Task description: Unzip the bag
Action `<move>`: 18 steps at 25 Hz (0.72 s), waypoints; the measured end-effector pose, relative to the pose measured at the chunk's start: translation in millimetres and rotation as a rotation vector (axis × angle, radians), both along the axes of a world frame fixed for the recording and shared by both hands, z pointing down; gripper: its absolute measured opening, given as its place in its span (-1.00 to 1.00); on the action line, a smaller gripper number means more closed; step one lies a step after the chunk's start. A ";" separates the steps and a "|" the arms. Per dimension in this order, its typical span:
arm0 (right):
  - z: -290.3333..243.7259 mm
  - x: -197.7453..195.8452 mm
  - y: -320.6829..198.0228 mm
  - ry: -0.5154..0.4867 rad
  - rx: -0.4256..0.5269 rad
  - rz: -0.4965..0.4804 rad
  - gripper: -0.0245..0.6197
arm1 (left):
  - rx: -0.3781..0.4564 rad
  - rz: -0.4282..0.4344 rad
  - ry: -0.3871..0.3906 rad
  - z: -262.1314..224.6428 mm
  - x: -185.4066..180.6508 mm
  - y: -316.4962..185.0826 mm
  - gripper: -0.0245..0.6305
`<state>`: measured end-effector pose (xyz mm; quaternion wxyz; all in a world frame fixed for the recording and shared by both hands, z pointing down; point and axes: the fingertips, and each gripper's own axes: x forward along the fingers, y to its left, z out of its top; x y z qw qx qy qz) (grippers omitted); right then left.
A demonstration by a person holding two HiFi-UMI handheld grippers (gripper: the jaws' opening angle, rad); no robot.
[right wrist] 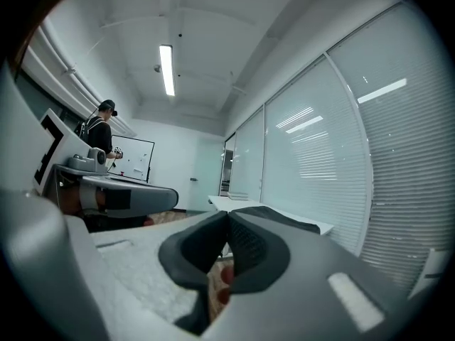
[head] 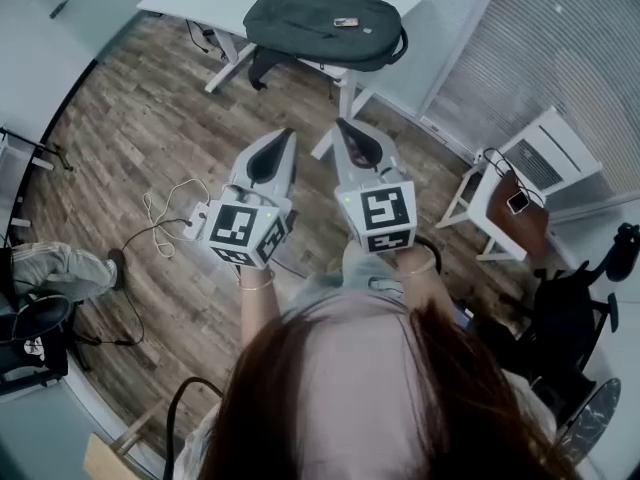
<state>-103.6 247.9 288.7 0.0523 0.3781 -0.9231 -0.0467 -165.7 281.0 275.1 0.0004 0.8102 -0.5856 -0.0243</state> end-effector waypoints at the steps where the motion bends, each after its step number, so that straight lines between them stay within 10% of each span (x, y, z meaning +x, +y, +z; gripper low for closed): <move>1: 0.7 -0.2 -1.8 0.000 -0.004 0.001 -0.91 | -0.002 0.005 0.001 1.0 0.4 -2.2 -0.90; 18: 34.9 -12.6 -68.3 0.063 -0.032 0.028 -0.91 | -0.056 0.013 -0.001 25.4 -7.0 -67.2 -0.90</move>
